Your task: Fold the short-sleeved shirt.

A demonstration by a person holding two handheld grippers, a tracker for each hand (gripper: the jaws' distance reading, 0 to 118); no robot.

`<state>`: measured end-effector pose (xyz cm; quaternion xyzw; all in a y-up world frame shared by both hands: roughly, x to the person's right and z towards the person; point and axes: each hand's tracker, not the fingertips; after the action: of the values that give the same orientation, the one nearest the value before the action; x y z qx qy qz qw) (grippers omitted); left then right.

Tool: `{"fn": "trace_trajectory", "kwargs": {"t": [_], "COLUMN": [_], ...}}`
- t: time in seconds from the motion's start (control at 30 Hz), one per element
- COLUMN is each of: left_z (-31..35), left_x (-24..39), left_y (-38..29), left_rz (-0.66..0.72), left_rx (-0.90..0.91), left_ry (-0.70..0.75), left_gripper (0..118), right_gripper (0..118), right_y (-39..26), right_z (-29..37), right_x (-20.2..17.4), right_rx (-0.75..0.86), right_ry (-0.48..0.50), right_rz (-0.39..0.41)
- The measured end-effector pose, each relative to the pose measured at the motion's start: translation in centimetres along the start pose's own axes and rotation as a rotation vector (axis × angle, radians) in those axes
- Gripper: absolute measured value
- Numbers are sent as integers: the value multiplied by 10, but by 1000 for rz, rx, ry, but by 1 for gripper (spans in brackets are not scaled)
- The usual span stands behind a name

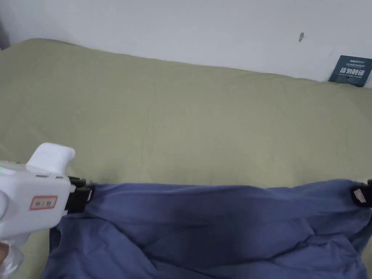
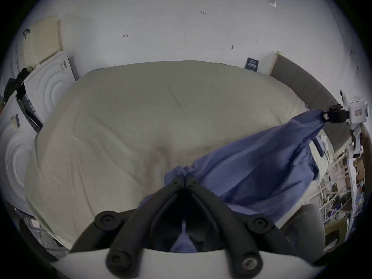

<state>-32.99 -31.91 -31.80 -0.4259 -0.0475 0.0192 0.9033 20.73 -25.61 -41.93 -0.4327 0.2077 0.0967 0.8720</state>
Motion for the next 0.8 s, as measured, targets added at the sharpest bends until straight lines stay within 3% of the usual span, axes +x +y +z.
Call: {"fn": "trace_trajectory", "kwargs": {"t": [0.17, 0.47, 0.7, 0.77, 0.8], "left_z": [16, -2, -14, -12, -8], "left_x": [-2, -13, -17, -18, -17], "left_y": [-50, -118, -139, -139, -139], "left_rz": [3, 39, 54, 61, 68], "left_rx": [-56, -197, -195, -191, -171], "left_ry": [-26, -46, -49, -80, -134], "left_gripper": [0, 0, 1, 18, 31], "right_gripper": [0, 0, 0, 4, 13], "right_y": [-63, -156, -173, -172, -170], "right_z": [12, -16, -31, -28, -21], "right_x": [-4, 7, 7, 5, 4], "right_rx": [-41, -191, -203, -172, -153], "right_ry": [8, 2, -18, 2, 15], "right_rz": [-57, -244, -270, -261, -249]}}
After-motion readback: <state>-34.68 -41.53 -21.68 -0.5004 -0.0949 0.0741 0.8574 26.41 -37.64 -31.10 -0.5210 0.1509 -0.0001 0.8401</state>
